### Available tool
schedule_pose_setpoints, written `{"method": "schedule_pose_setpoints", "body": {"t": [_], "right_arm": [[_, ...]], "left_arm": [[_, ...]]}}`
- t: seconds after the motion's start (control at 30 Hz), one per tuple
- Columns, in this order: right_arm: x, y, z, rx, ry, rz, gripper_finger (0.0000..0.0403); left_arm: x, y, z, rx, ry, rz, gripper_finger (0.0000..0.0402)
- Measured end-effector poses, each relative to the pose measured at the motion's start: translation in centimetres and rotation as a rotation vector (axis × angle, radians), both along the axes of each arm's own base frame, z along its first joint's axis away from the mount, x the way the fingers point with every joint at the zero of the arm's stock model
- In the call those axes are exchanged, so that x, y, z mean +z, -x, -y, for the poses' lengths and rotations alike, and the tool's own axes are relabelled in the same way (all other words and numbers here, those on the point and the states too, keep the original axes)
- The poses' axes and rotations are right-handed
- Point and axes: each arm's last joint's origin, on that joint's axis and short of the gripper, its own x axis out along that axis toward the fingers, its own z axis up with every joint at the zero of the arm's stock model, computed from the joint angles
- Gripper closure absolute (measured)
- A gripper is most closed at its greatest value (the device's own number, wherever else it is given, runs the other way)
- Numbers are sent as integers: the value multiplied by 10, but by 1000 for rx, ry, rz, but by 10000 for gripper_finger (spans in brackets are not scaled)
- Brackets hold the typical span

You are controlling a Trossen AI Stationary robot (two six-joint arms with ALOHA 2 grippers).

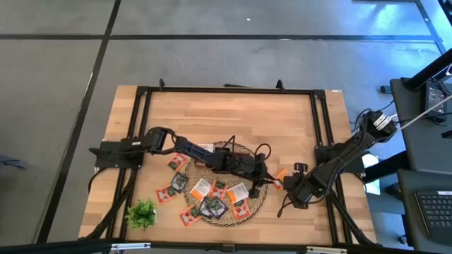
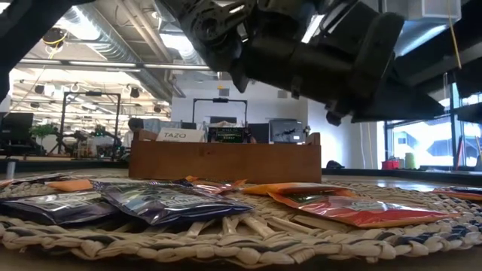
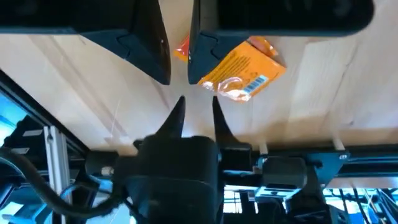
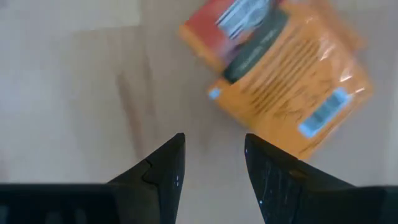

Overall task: Pick & Place Tea
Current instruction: Put the orange tea bag into the right slot of the wooden organizer

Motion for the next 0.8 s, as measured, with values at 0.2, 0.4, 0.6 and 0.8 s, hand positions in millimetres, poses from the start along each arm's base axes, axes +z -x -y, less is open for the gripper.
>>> {"method": "schedule_pose_setpoints", "body": {"t": [0.2, 0.4, 0.6, 0.8], "right_arm": [[3, 5, -6, 65, -7, -34, 234], [16, 11, -22, 149, 232, 82, 234], [1, 7, -54, 211, 352, 32, 234], [-18, 10, -71, 188, 538, -31, 234]], "left_arm": [[4, 0, 0, -1, -20, 28, 359], [3, 0, -1, 7, -26, 23, 367], [3, -1, -4, 19, -42, 16, 370], [1, -1, -8, 47, -50, 3, 369]]}}
